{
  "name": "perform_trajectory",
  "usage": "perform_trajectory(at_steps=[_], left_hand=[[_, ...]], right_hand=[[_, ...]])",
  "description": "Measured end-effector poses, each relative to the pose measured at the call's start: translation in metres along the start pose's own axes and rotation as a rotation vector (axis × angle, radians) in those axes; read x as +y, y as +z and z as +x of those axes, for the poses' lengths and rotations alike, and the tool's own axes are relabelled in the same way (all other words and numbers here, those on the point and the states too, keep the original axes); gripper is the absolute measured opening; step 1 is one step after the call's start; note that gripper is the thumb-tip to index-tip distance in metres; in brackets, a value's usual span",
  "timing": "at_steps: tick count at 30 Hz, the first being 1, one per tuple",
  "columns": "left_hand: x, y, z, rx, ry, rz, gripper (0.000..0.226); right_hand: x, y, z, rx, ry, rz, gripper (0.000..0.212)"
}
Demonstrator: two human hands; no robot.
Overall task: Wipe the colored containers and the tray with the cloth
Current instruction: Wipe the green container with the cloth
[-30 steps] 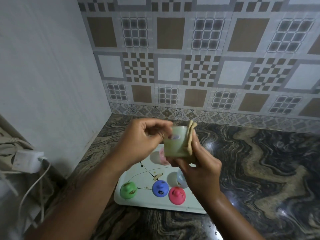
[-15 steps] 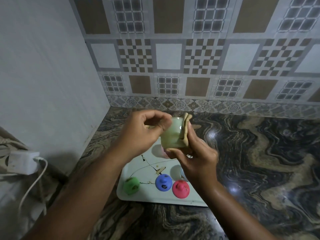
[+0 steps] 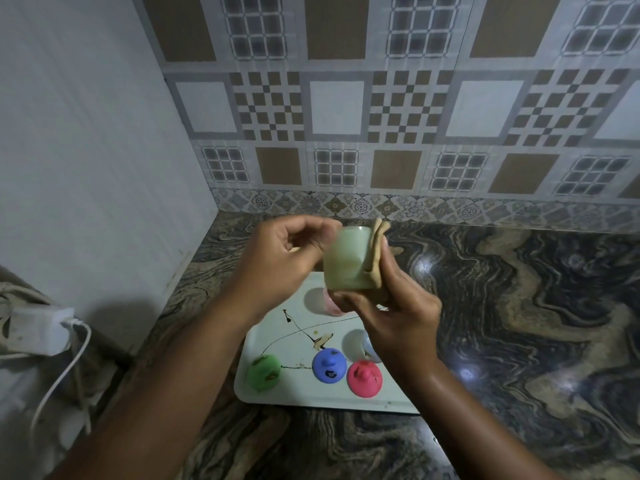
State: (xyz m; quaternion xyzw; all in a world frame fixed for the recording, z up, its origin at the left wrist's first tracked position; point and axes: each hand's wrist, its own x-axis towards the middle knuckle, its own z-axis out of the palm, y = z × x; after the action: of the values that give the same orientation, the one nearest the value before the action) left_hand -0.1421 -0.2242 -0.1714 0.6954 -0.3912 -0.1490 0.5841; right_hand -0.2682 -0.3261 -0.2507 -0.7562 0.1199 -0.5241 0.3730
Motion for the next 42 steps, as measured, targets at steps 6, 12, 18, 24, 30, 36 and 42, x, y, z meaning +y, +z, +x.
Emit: perform_trajectory(at_steps=[6,12,18,24,30,36,42], left_hand=[[0.002,-0.002,0.004,-0.010,-0.110,-0.139,0.012],[0.013,0.004,-0.004,0.053,0.166,0.192,0.002],[0.011,-0.002,0.000,0.012,-0.070,-0.139,0.010],[0.020,0.008,-0.006,0.044,0.153,0.200,0.008],[0.020,0.001,-0.006,-0.022,-0.137,-0.213,0.021],[0.022,0.002,-0.009,0.006,0.075,0.168,0.010],[0.025,0.009,-0.014,0.078,0.072,0.100,0.020]], right_hand=[[0.001,0.000,0.000,-0.006,-0.096,-0.067,0.070],[-0.001,-0.006,0.005,-0.033,-0.207,-0.192,0.061],[-0.005,-0.006,0.005,-0.008,-0.049,-0.046,0.071],[-0.005,-0.008,0.004,-0.032,-0.237,-0.220,0.067],[-0.012,-0.012,0.008,0.036,0.067,0.147,0.078],[-0.009,-0.011,0.006,-0.031,-0.258,-0.225,0.062],[-0.008,-0.011,0.004,0.025,0.006,0.055,0.074]])
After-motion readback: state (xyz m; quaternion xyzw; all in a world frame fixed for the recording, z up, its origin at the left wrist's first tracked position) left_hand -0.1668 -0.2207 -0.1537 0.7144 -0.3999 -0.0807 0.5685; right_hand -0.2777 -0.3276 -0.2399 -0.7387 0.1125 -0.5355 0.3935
